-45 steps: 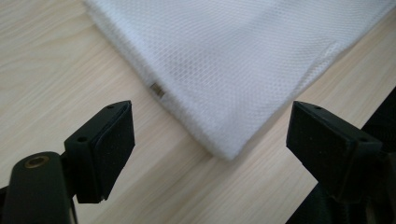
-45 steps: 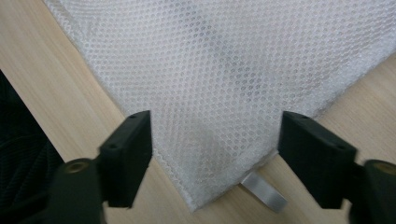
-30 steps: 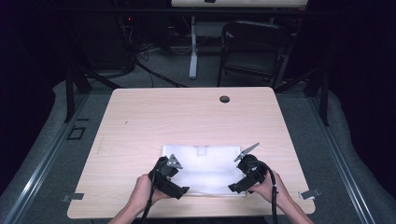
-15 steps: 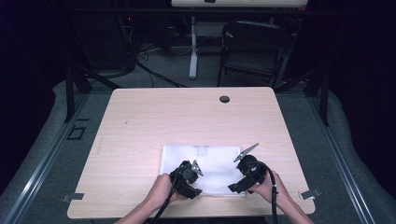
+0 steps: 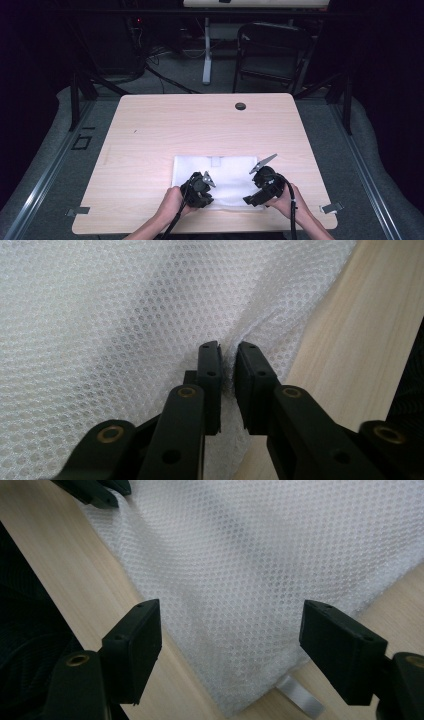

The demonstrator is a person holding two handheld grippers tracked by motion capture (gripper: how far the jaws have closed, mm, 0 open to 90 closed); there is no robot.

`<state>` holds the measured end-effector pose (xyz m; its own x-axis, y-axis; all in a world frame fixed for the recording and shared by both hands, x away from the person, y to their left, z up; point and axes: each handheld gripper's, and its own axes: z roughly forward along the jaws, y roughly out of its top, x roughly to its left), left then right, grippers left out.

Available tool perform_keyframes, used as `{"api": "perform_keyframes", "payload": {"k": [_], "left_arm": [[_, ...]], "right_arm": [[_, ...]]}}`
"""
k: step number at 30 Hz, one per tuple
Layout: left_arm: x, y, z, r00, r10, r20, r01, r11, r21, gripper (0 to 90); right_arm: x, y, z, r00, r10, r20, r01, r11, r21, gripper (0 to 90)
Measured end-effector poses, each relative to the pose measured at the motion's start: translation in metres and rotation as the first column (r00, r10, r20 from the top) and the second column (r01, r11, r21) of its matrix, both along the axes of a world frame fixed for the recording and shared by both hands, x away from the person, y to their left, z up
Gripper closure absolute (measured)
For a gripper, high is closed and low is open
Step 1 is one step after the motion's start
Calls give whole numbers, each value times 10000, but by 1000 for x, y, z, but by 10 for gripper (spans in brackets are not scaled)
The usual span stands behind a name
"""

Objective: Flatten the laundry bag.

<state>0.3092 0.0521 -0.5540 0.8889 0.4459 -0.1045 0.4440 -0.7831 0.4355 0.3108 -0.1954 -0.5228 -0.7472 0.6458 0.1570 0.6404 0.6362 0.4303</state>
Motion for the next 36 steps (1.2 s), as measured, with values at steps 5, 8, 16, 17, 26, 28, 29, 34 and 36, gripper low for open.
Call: {"api": "perform_keyframes", "payload": {"k": [5,8,16,17,26,28,29,34,36], "left_arm": [[1,-3,2,10000,-1,-70,2,9999,106,873],[1,-4,2,9999,75,-108,-75,10000,30,875],[0,-5,4,9997,205,-129,-208,9994,-276,874],[1,-6,3,9997,214,-111,-217,9993,-299,873],[1,-7,6,9994,296,183,-286,9982,-523,873],[1,-7,8,9991,294,289,-278,9981,-551,873],[1,-6,10,9985,279,465,-249,9976,-652,873],[1,-5,12,9980,162,610,-112,9967,-810,873],[0,-5,13,9981,151,605,-98,9962,-860,873]], "right_arm": [[-4,4,5,9994,243,250,-244,9997,33,340],[-12,9,12,9968,437,676,-453,9987,221,439],[-23,22,15,9881,1038,1135,-1065,9941,181,769],[-25,24,14,9861,1239,1105,-1251,9921,42,836],[-39,52,-2,9620,2313,1449,-2253,9726,-564,900],[-39,57,-5,9587,2413,1506,-2340,9701,-650,900],[-38,59,-7,9570,2422,1599,-2344,9699,-660,900],[-36,62,-13,9530,2496,1717,-2370,9673,-906,900],[-36,64,-15,9505,2539,1793,-2371,9653,-1099,900]]}}
